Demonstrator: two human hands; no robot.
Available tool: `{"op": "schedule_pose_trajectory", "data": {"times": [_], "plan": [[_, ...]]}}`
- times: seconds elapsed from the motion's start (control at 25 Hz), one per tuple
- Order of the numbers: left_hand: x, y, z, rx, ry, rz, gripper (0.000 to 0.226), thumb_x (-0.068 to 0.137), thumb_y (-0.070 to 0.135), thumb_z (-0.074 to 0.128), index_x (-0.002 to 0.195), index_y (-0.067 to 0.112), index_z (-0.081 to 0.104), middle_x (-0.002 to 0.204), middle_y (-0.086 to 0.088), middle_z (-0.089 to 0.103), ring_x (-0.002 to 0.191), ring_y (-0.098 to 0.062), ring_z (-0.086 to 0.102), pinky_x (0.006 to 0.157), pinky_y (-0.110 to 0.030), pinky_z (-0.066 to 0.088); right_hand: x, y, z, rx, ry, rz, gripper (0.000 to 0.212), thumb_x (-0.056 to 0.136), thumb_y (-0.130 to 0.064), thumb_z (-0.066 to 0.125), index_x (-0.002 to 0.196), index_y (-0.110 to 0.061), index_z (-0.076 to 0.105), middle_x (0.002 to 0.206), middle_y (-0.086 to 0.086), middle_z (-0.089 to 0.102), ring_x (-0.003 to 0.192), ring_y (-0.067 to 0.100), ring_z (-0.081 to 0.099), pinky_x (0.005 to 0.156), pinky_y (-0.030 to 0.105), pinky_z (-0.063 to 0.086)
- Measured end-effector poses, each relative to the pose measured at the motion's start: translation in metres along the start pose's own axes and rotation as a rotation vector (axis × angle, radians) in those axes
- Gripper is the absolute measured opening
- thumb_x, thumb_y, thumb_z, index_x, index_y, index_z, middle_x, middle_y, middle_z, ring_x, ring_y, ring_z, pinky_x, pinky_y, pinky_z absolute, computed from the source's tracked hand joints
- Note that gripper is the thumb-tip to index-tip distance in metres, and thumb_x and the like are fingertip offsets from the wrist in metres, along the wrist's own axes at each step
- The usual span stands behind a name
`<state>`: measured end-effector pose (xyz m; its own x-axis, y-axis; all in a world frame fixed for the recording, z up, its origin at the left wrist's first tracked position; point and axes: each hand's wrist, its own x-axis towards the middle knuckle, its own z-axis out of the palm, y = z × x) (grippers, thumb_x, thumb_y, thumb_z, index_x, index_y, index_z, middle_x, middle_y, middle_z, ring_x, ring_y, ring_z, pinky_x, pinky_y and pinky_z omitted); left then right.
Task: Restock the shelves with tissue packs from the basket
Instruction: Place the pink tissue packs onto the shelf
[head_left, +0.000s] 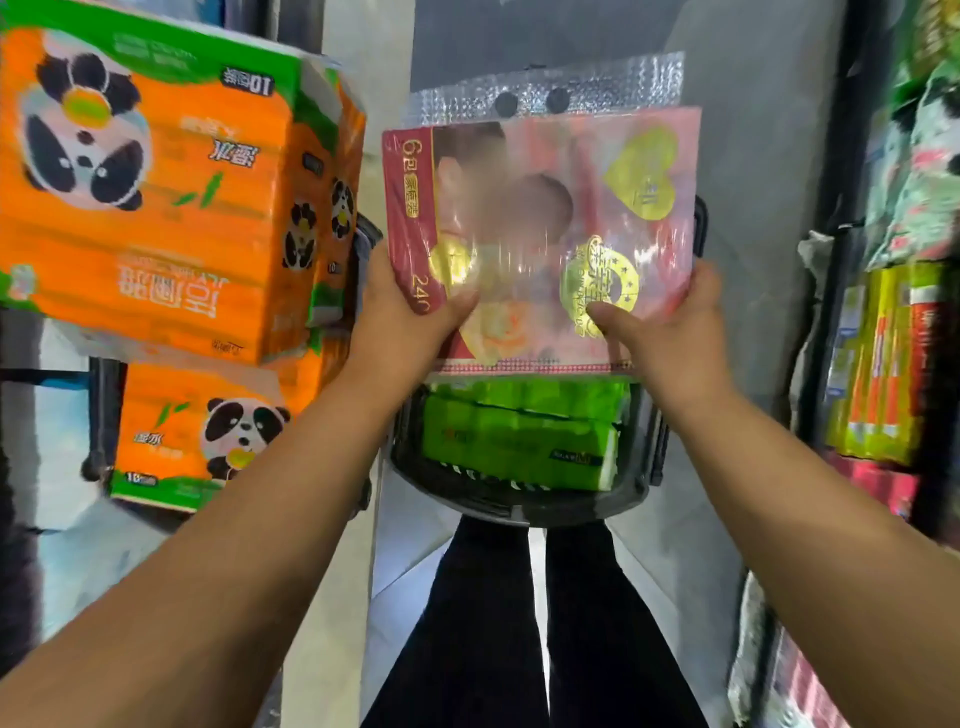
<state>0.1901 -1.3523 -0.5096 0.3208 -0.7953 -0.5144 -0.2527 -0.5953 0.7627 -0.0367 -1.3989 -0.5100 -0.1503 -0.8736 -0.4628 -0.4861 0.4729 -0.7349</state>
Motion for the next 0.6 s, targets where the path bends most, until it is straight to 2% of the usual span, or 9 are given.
{"op": "schedule_pose_trajectory", "data": {"times": [0.04, 0.12, 0.24, 0.36, 0.44, 0.56, 0.6], "plan": [[-0.02, 0.003, -0.008, -0.026, 0.015, -0.005, 0.078, 0.081, 0.036, 0.075, 0.142, 0.027, 0.028, 0.126, 0.012, 0.052, 0.114, -0.007, 0.053, 0.097, -0.025, 0.043, -0.015, -0.007, -0.007, -0.011, -0.014, -0.015, 0.062, 0.07, -0.02, 0.086, 0.109, -0.021, 0.038, 0.105, -0.003, 0.058, 0.094, 0.016, 0.059, 0.08, 0.025, 0.046], [-0.059, 0.011, -0.019, -0.052, 0.052, -0.014, 0.079, 0.078, 0.042, 0.077, 0.14, 0.033, 0.029, 0.131, 0.009, 0.052, 0.118, -0.009, 0.053, 0.102, -0.034, 0.045, -0.044, -0.021, -0.024, -0.035, -0.044, -0.031, 0.061, 0.071, -0.019, 0.085, 0.109, -0.02, 0.038, 0.103, -0.005, 0.056, 0.091, 0.014, 0.058, 0.076, 0.02, 0.043], [-0.124, 0.031, -0.036, -0.099, 0.139, -0.026, 0.073, 0.075, 0.042, 0.08, 0.131, 0.039, 0.034, 0.128, 0.009, 0.053, 0.116, -0.01, 0.055, 0.102, -0.039, 0.046, -0.094, -0.043, -0.052, -0.065, -0.11, -0.071, 0.06, 0.071, -0.024, 0.085, 0.109, -0.018, 0.039, 0.096, -0.012, 0.053, 0.093, 0.015, 0.057, 0.08, 0.027, 0.047], [-0.194, 0.053, -0.056, -0.166, 0.211, -0.048, 0.081, 0.07, 0.049, 0.081, 0.134, 0.041, 0.031, 0.133, 0.006, 0.051, 0.119, -0.012, 0.054, 0.102, -0.041, 0.046, -0.147, -0.069, -0.086, -0.095, -0.157, -0.151, 0.062, 0.07, -0.027, 0.086, 0.11, -0.018, 0.039, 0.099, -0.009, 0.054, 0.097, 0.018, 0.057, 0.086, 0.037, 0.049], [-0.242, 0.066, -0.068, -0.2, 0.277, -0.049, 0.081, 0.069, 0.047, 0.082, 0.131, 0.045, 0.029, 0.132, 0.005, 0.052, 0.117, -0.012, 0.056, 0.101, -0.042, 0.047, -0.179, -0.087, -0.105, -0.096, -0.198, -0.225, 0.064, 0.069, -0.027, 0.086, 0.112, -0.018, 0.041, 0.103, -0.007, 0.054, 0.099, 0.017, 0.058, 0.086, 0.037, 0.05], [-0.301, 0.084, -0.08, -0.258, 0.394, -0.024, 0.077, 0.066, 0.047, 0.083, 0.123, 0.054, 0.033, 0.13, 0.002, 0.055, 0.115, -0.013, 0.058, 0.098, -0.042, 0.05, -0.213, -0.11, -0.126, -0.105, -0.276, -0.329, 0.063, 0.07, -0.024, 0.086, 0.111, -0.02, 0.038, 0.105, -0.004, 0.054, 0.094, 0.016, 0.056, 0.078, 0.028, 0.049], [-0.321, 0.089, -0.083, -0.281, 0.434, -0.01, 0.076, 0.064, 0.048, 0.083, 0.121, 0.057, 0.033, 0.129, 0.002, 0.055, 0.115, -0.013, 0.059, 0.097, -0.043, 0.05, -0.223, -0.117, -0.13, -0.102, -0.306, -0.367, 0.065, 0.069, -0.026, 0.086, 0.112, -0.021, 0.037, 0.106, -0.003, 0.055, 0.095, 0.016, 0.057, 0.078, 0.03, 0.049]]}}
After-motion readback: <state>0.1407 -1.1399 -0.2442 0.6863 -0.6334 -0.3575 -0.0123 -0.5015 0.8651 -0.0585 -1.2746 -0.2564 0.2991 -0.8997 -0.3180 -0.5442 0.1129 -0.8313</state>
